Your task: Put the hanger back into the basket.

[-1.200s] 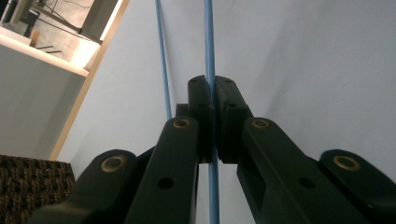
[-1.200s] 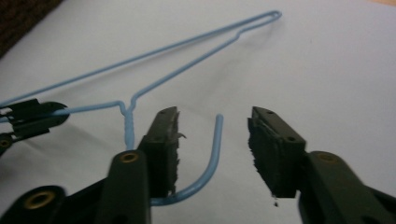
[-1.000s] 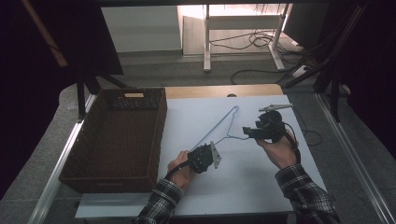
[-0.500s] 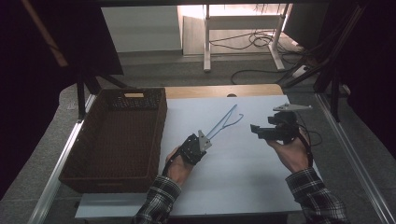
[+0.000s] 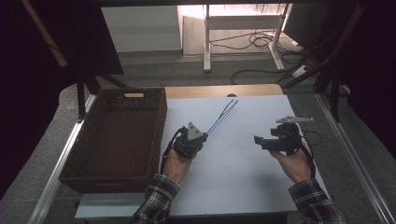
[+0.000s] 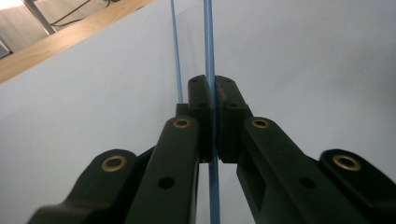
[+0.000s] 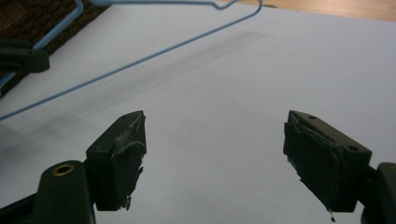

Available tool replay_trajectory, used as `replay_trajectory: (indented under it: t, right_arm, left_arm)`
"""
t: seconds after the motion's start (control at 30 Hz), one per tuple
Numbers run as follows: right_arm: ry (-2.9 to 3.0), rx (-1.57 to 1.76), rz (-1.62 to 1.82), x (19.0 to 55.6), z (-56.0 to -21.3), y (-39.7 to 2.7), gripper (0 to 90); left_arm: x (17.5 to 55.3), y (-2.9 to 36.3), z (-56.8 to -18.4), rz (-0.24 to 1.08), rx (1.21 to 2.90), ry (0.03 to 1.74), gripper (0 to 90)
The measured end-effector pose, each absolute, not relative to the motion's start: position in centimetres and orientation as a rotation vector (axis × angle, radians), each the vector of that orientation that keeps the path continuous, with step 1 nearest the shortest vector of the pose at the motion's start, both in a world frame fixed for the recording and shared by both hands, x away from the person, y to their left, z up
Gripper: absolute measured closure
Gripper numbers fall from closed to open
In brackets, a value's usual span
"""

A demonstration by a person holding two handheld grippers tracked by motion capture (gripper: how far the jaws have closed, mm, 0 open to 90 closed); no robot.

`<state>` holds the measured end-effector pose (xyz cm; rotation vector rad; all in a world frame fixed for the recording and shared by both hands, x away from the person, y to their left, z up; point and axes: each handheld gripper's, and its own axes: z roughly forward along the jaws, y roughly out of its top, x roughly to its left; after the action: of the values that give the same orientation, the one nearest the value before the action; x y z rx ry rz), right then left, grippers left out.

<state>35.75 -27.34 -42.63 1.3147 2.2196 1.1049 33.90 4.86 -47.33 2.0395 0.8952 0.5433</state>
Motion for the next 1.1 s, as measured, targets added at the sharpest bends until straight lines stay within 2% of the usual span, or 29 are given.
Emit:
replay_trajectory:
  t: [0.47,0.77,1.1]
  right_arm:
    - [2.283,1.323,1.097,34.6,-44.6,-27.7,22.8]
    - [2.332,1.285,1.09,33.5,-45.2,-27.5,23.3]
    - [2.352,1.218,1.071,32.3,-45.7,-27.3,20.9]
  left_arm:
    - [33.4,5.4,-45.3,0.487,1.964,0.888,87.6]
    - [33.3,7.1,-42.6,0.378,1.882,0.904,87.5]
    - [33.0,9.7,-39.9,0.368,1.871,0.893,87.5]
